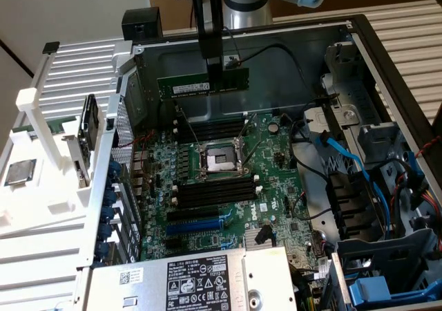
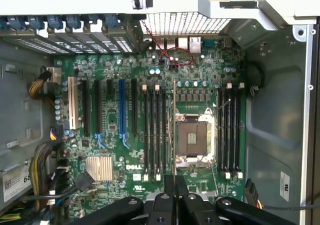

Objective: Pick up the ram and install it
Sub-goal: 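Pick up the ram and move it above insertion slot, then insert the ram into the slot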

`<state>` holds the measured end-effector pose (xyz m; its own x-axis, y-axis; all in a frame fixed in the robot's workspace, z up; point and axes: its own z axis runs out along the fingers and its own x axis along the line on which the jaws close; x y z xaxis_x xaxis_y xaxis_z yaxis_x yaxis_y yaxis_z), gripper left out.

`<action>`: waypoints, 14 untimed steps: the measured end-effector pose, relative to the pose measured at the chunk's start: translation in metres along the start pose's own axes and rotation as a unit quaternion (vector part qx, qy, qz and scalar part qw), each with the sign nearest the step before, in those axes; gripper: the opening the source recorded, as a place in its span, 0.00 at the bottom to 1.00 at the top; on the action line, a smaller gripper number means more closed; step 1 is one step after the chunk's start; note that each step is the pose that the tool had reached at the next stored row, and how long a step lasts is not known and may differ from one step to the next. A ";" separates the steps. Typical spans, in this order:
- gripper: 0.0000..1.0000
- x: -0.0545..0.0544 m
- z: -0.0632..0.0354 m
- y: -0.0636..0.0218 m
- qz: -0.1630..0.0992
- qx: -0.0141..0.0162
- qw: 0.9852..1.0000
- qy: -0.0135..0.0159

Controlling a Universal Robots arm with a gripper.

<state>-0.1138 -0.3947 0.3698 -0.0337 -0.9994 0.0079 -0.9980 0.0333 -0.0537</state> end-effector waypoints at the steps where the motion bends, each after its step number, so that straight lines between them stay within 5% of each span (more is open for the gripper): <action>1: 0.12 0.000 0.0015 -0.0002 0.000 0.000 1.000 0.000; 14: 0.12 0.000 0.0024 -0.0003 0.000 0.000 1.000 0.000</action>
<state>-0.1133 -0.3947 0.3674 -0.0337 -0.9994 0.0079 -0.9980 0.0333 -0.0537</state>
